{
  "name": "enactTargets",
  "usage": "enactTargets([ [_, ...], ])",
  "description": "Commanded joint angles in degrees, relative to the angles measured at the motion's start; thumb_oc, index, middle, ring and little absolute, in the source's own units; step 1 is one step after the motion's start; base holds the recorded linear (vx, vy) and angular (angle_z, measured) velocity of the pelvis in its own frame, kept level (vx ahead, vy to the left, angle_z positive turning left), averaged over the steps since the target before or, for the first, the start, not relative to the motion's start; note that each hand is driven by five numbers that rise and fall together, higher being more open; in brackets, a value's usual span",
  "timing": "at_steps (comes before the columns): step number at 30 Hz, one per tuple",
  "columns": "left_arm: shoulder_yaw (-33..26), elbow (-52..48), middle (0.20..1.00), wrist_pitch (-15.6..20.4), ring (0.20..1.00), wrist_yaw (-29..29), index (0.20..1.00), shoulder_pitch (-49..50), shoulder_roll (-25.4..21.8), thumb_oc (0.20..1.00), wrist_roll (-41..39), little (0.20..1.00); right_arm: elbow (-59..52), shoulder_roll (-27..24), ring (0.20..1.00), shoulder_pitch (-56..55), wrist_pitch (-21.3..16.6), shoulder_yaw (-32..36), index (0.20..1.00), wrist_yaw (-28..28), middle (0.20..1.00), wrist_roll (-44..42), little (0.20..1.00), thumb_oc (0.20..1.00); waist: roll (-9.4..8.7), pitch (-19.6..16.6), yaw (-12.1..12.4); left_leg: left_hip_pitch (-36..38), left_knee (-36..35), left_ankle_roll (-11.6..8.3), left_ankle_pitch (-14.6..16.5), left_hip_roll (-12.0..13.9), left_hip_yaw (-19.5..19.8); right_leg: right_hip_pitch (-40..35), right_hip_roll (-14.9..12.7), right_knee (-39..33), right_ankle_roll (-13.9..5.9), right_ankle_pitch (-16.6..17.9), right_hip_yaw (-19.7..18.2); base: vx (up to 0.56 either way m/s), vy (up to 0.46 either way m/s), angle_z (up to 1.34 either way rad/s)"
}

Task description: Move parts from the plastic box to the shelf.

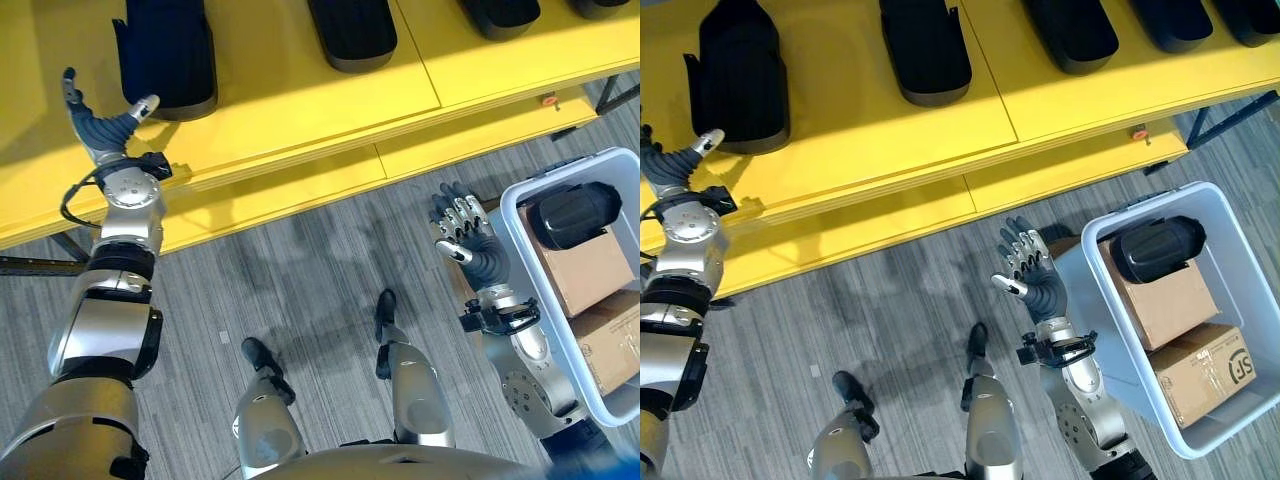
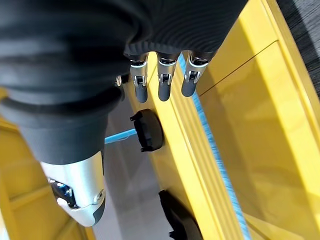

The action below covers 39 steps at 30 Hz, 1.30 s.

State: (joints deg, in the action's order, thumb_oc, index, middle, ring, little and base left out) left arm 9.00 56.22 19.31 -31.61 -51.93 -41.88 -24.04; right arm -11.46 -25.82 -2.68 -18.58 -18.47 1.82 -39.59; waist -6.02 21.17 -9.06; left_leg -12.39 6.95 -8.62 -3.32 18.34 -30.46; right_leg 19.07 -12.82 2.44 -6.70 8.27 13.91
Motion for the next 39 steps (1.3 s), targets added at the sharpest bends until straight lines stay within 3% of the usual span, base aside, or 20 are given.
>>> enactTargets([
  [1, 0.16, 2.3, 1.0, 1.12, 1.0, -0.03, 1.0, -4.36, -5.17, 1.0, -0.25, 1.0, -3.64, -0.78, 1.0, -0.14, -4.25, 2.35, 1.0, -1.21, 1.0, -1.89, 1.0, 1.0, -0.74, -1.75, -0.12, -3.88, 7.64, -5.14, -2.16, 4.84, 6.54, -3.02, -5.97, 3.77, -7.23, 2.11, 0.0, 0.0, 0.0, 0.0],
  [18, 5.32, 8.23, 1.0, -1.61, 1.0, 3.3, 1.0, -10.52, -6.89, 1.0, 1.23, 1.0, -4.18, -2.62, 1.0, -3.5, -3.55, 4.02, 1.0, -3.13, 1.0, -1.95, 1.0, 1.0, -1.33, -2.54, -2.37, -7.6, 11.4, -4.99, -0.31, 5.77, 6.03, 0.2, -5.81, 3.44, -7.41, 3.3, -1.8, 0.0, 0.029, -0.03],
  [39, 5.75, 8.39, 1.0, -2.63, 1.0, 4.49, 1.0, -8.96, -2.09, 1.0, 3.63, 1.0, -4.77, -4.15, 1.0, -4.27, -2.12, 3.9, 1.0, -4.93, 1.0, -2.68, 1.0, 1.0, -1.29, -3.41, -2.97, -7.13, 12.1, -5.35, -0.26, 6.92, 5.54, 1.49, -4.99, 4.68, -7.18, 2.69, -3.38, -0.01, -0.002, -0.03],
])
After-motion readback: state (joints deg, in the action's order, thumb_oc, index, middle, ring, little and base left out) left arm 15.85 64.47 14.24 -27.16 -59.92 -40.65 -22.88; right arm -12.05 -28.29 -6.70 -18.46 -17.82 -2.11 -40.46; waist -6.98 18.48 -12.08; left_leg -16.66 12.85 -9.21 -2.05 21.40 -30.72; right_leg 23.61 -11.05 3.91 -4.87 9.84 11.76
